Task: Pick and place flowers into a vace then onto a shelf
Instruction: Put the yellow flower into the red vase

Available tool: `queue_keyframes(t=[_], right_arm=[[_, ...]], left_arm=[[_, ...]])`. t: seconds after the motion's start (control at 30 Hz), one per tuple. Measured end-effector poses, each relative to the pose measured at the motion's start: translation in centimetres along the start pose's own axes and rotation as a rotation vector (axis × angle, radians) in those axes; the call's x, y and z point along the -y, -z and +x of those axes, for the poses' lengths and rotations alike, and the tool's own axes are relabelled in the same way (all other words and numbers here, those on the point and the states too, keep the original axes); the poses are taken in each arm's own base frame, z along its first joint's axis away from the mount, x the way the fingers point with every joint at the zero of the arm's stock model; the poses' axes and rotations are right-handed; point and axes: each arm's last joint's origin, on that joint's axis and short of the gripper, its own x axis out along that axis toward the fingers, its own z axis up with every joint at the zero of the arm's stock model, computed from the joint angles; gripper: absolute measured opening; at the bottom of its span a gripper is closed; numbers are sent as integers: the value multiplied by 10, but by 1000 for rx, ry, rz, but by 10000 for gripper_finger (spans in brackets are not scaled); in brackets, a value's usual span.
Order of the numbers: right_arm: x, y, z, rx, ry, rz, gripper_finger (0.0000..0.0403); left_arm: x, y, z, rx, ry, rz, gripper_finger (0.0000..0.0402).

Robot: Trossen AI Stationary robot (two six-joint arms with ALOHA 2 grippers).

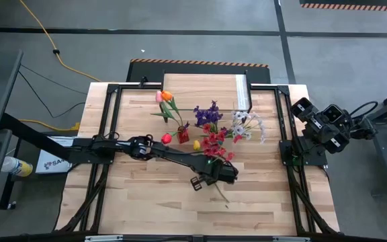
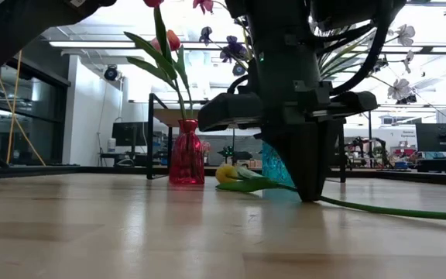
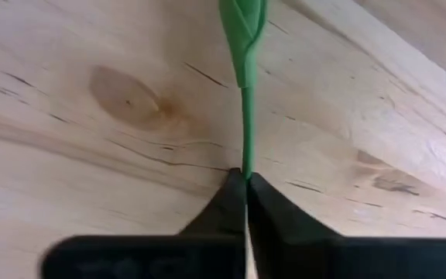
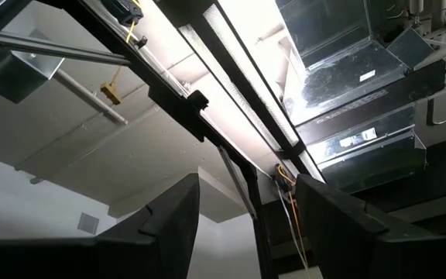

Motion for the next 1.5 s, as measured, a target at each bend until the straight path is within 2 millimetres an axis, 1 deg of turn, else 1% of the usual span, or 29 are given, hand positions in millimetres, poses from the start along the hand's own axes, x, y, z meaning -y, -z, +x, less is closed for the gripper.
queue_keyframes(t=[0.03,0.1,0.23,0.33,0.4,0.57,0.77,0.9,1.07,1.2,1.5], right_arm=[[0,0,0,0,0,0,206],[0,0,0,0,0,0,206],[0,0,0,0,0,0,204],[0,0,0,1,5,0,206],[0,0,0,3,8,-3,206],[1,1,0,-5,11,-24,205],[2,2,0,-16,30,-28,205],[3,3,0,-15,57,-50,205],[3,3,0,-16,75,-55,205],[3,4,0,-20,79,-86,205],[5,4,0,-14,141,-129,206]], left_arm=[[-1,1,0,3,6,3,22],[-4,5,0,19,27,11,21],[-11,14,-1,38,49,30,35],[-21,28,-6,75,102,37,23],[-31,40,-7,106,154,40,20],[-56,61,-27,161,250,43,20],[-79,75,-48,314,455,38,20],[-86,82,-72,332,575,53,20],[-98,89,-100,345,650,113,20],[-111,96,-129,318,704,170,20],[-143,101,-185,278,789,240,20]])
